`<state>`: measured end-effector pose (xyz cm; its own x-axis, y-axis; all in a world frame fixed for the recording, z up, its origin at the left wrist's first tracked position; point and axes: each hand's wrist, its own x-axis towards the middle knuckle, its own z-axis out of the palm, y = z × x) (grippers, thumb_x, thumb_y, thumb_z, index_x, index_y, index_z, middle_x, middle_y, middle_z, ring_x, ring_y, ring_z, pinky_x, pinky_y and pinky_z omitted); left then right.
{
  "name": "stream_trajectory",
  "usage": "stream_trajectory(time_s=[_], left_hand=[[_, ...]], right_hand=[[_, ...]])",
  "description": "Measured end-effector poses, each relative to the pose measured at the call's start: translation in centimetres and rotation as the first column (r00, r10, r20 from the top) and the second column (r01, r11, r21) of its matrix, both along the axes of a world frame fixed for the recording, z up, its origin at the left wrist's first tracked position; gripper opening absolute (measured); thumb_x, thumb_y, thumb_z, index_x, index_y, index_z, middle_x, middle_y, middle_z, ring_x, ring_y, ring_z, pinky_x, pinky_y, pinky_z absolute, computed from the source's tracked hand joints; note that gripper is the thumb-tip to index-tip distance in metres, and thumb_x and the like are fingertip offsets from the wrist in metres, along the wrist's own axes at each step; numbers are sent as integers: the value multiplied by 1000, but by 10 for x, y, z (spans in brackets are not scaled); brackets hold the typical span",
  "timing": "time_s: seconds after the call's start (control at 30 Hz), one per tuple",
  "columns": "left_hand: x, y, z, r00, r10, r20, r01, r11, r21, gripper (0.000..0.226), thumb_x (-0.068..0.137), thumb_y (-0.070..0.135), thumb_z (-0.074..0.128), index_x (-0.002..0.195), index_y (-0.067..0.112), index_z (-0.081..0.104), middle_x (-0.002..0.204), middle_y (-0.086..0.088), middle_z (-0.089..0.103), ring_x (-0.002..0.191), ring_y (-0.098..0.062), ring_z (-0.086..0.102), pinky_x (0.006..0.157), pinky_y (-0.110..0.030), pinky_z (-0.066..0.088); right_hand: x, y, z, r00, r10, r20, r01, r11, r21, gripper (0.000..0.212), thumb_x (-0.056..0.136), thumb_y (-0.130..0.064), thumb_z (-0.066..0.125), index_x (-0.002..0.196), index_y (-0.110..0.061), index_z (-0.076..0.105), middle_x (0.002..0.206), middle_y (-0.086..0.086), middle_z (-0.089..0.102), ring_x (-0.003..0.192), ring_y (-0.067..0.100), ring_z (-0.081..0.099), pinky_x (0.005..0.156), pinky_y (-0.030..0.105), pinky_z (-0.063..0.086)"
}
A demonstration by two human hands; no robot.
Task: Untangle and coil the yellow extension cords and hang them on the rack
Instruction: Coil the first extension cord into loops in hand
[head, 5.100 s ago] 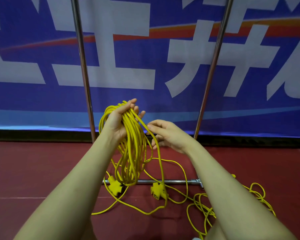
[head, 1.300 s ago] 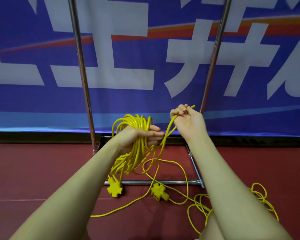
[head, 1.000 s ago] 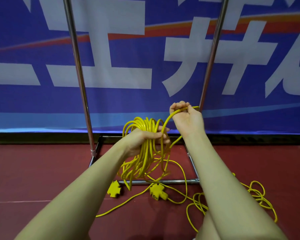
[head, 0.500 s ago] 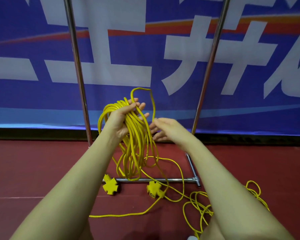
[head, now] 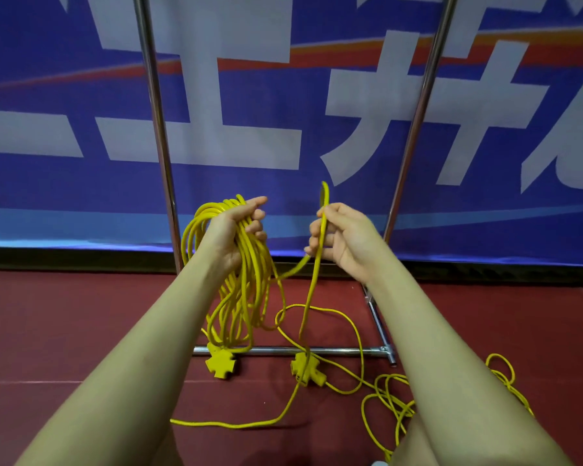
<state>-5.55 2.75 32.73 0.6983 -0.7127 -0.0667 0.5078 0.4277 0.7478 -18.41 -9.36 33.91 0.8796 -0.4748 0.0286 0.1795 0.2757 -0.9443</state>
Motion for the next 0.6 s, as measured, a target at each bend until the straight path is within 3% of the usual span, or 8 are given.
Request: stream_trajectory(time_s=[0.07,0.13,0.23,0.33,0.47,0.53,0.6], left_hand=[[4,2,0,1000,-14,0,14,1000,20,17,97,9,39,91,8,55,46,5,45,30,-2,29,35,-14,29],[6,5,0,999,-42,25,40,997,62,18,97,10,40,88,8,55,45,6,42,30,-3,29,35,-14,28],[1,8,-1,990,-120,73,107,981,161,20,96,11,41,85,7,57,49,3,50,35,-6,42,40,-15,38],[-5,6,-6,967,-246,65,222,940,258,23,97,11,40,82,5,57,63,-6,66,55,-15,66,54,-25,54],[-16,2,-15,901,-428,65,382,858,344,24,94,12,42,87,1,63,85,-14,73,80,-23,72,77,-35,56],[-22,0,-16,878,-474,59,428,835,347,28,91,14,46,81,2,70,83,-13,73,79,-23,72,80,-35,56],[-27,0,-16,872,-486,59,446,838,316,24,88,14,48,81,3,69,72,-9,70,68,-20,71,72,-34,58]], right_hand=[[-1,-1,2,1000,-20,1,20,996,90,18,101,-12,38,86,-5,45,57,9,62,49,22,63,51,34,57],[1,-2,2,1000,-22,19,18,980,198,18,102,-11,37,87,-4,45,62,14,67,59,27,69,53,37,58],[5,-1,4,998,-5,60,-15,942,334,20,103,-9,32,86,-7,43,76,22,70,72,33,71,61,43,60],[10,0,5,995,5,104,-46,916,399,19,104,-9,25,92,-7,40,96,27,67,96,37,67,69,47,56],[14,-1,4,989,-30,145,-39,892,451,18,104,-9,22,111,-3,37,125,32,54,115,41,56,72,45,52],[13,-4,4,989,-57,140,-13,890,456,24,104,-10,21,117,3,36,129,32,52,121,41,52,76,45,50],[11,-7,5,987,-87,134,14,885,466,24,104,-9,21,105,3,41,127,32,52,122,41,52,83,45,48]])
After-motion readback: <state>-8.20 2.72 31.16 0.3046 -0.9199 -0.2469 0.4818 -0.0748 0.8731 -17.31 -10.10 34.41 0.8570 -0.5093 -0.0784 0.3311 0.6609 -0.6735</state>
